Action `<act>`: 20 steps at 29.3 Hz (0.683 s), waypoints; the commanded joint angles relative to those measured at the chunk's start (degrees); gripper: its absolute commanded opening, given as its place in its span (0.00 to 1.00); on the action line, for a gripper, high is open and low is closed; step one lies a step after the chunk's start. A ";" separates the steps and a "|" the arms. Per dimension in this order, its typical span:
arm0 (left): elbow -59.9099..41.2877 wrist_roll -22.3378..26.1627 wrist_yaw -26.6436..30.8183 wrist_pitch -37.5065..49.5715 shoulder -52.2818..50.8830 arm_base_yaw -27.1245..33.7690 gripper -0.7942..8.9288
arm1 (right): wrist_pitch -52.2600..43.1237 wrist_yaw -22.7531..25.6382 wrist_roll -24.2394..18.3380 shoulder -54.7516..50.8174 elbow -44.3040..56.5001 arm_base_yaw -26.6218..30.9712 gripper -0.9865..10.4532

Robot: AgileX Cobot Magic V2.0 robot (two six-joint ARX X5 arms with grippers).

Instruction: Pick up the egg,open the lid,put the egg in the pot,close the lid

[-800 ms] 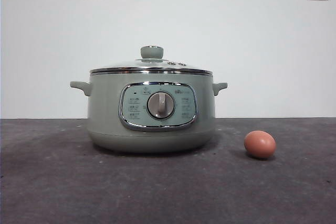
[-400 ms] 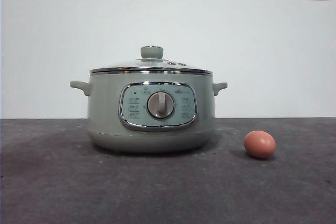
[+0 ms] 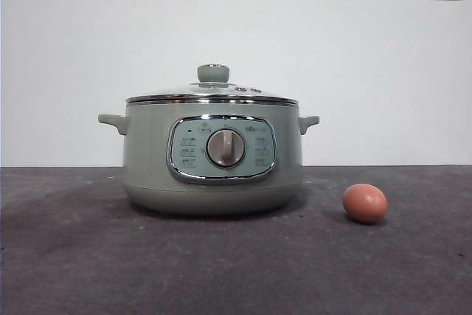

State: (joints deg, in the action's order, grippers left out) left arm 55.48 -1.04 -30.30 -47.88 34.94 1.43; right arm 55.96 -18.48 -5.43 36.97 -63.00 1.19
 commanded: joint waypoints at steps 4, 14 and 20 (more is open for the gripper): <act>1.05 0.63 -1.79 4.57 3.69 -2.34 0.66 | -0.17 -0.24 -0.13 1.90 -0.15 -0.04 0.65; 17.27 4.35 3.02 8.92 27.61 -13.40 0.66 | -0.20 -3.23 0.33 6.43 -0.15 -0.04 0.65; 34.64 8.96 9.57 10.03 50.40 -21.70 0.66 | -0.26 -3.23 0.50 8.17 -0.15 -0.04 0.65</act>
State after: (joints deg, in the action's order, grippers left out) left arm 89.86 6.48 -20.93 -38.02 84.29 -20.14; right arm 55.94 -21.47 -5.32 45.15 -63.00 1.19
